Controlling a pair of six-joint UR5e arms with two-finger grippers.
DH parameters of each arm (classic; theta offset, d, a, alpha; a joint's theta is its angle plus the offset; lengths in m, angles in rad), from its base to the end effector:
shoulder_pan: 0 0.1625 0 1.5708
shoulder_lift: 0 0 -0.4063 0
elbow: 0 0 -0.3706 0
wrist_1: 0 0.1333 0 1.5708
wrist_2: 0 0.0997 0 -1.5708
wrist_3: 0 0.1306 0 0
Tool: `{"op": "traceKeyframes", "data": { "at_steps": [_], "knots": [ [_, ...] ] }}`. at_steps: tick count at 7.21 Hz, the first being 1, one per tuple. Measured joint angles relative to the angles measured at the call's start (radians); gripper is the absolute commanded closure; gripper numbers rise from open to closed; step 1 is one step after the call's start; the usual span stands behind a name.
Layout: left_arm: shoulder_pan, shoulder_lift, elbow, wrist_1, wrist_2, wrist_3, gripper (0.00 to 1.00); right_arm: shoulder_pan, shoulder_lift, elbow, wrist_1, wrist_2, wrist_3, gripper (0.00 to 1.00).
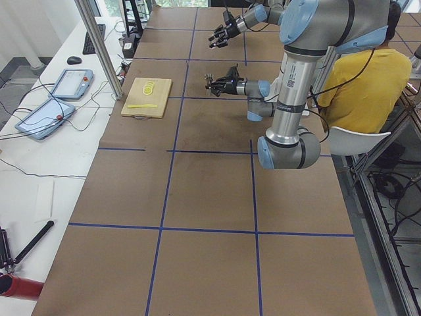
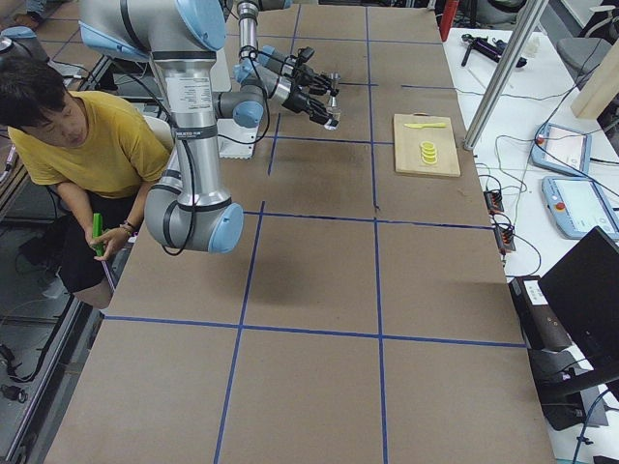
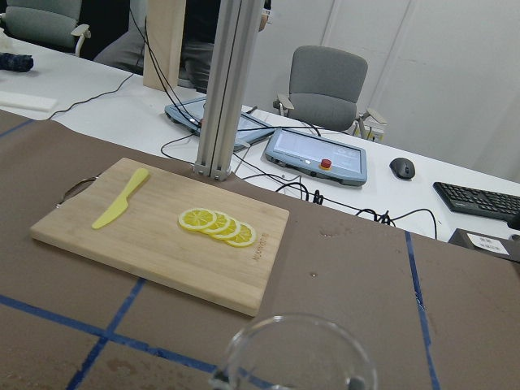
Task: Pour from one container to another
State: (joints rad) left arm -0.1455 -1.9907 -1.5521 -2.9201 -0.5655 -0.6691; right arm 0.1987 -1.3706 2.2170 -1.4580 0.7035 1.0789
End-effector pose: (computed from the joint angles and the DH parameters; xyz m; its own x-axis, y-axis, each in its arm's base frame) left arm 0.5166 -0.3219 0.2782 0.5960 0.3375 -0.7287 0.6967 0.2338 0.6781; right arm -0.3979 -0.3177 0.2500 0.8455 -0.1414 0.5149 -0.3862 0.5039 0.7726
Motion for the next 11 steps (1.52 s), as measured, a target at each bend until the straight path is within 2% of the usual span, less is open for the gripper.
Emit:
{"op": "traceKeyframes", "data": {
  "at_steps": [3, 4, 7, 9, 11],
  "knots": [
    [-0.023, 0.209, -0.010, -0.187, -0.010, -0.073, 1.00, 0.002, -0.185, -0.024, 0.224, 0.002, 0.042, 0.99],
    [-0.038, 0.293, -0.026, -0.224, -0.028, -0.076, 1.00, 0.003, -0.211, -0.045, 0.271, 0.002, 0.043, 0.99],
    [-0.098, 0.556, -0.085, -0.253, -0.087, -0.071, 1.00, 0.004, -0.224, -0.081, 0.299, 0.002, 0.043, 0.99],
    [-0.135, 0.652, -0.024, -0.314, -0.117, -0.099, 1.00, 0.005, -0.222, -0.092, 0.300, 0.002, 0.042, 0.99],
    [-0.143, 0.681, 0.109, -0.514, -0.123, -0.137, 1.00, 0.005, -0.217, -0.098, 0.300, 0.002, 0.041, 0.99]
  ]
}}
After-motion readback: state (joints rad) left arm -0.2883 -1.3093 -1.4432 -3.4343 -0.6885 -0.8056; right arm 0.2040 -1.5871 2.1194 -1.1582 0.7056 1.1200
